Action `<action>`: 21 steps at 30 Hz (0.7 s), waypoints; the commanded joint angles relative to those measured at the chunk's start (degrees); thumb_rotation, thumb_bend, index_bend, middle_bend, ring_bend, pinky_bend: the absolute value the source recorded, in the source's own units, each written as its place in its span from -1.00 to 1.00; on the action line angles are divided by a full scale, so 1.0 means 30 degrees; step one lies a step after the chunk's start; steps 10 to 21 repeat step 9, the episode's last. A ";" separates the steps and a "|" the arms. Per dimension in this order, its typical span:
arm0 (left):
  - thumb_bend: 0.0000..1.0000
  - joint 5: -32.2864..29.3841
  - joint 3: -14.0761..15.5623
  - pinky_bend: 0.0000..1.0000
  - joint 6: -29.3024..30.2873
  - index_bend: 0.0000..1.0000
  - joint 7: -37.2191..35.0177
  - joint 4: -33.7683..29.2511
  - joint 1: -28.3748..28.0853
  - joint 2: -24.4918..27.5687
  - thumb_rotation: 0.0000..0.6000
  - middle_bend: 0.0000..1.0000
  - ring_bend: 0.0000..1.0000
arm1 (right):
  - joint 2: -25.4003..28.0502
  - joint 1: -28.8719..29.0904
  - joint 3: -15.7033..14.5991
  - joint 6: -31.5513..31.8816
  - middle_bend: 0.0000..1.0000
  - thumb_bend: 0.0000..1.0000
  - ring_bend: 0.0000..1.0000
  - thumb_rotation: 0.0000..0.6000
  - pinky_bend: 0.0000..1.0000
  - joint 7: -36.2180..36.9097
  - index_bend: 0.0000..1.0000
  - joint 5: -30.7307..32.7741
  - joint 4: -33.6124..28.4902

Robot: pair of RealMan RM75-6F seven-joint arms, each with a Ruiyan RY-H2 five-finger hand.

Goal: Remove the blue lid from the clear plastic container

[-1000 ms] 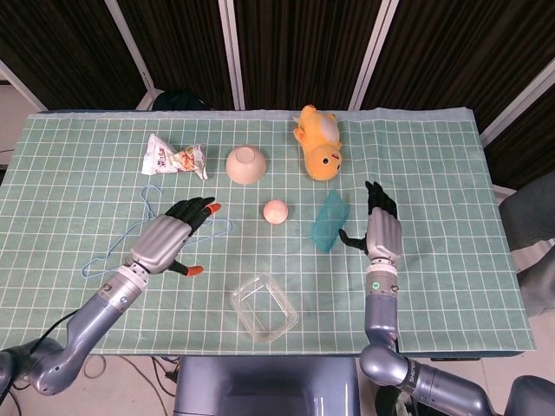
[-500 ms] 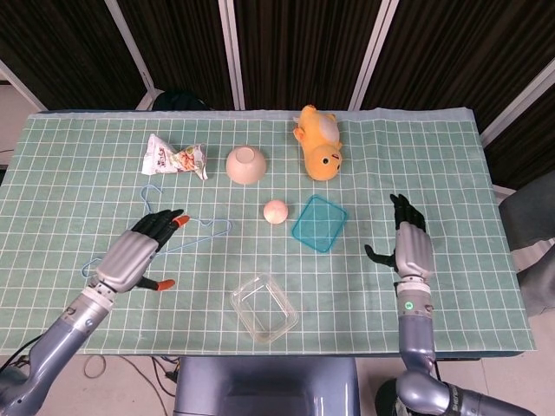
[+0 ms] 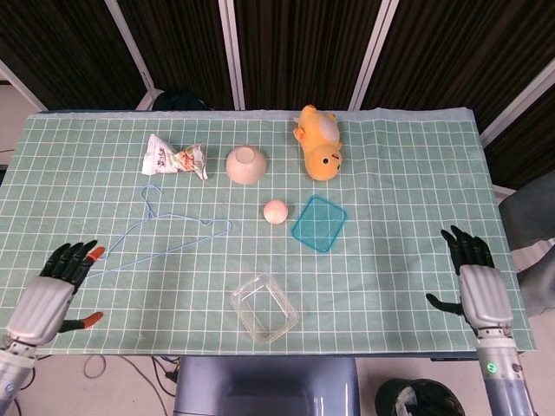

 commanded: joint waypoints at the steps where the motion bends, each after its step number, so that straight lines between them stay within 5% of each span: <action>1: -0.99 0.1040 0.0672 -1.00 0.1814 -1.00 -0.1019 0.1854 0.1542 -0.0142 1.00 -1.00 -1.00 | 0.2001 -0.1940 -0.2439 0.1799 -1.00 -0.60 -1.00 1.00 -1.00 0.2808 -1.00 -0.3761 0.2120; 9: -1.00 0.0894 0.0325 -1.00 0.3983 -1.00 -0.3535 0.4551 0.3370 -0.0394 1.00 -1.00 -1.00 | 0.2486 -0.2948 -0.3289 0.3933 -1.00 -0.60 -1.00 1.00 -1.00 0.4688 -1.00 -0.5310 0.4048; 21: -1.00 0.0894 0.0325 -1.00 0.3983 -1.00 -0.3535 0.4551 0.3370 -0.0394 1.00 -1.00 -1.00 | 0.2486 -0.2948 -0.3289 0.3933 -1.00 -0.60 -1.00 1.00 -1.00 0.4688 -1.00 -0.5310 0.4048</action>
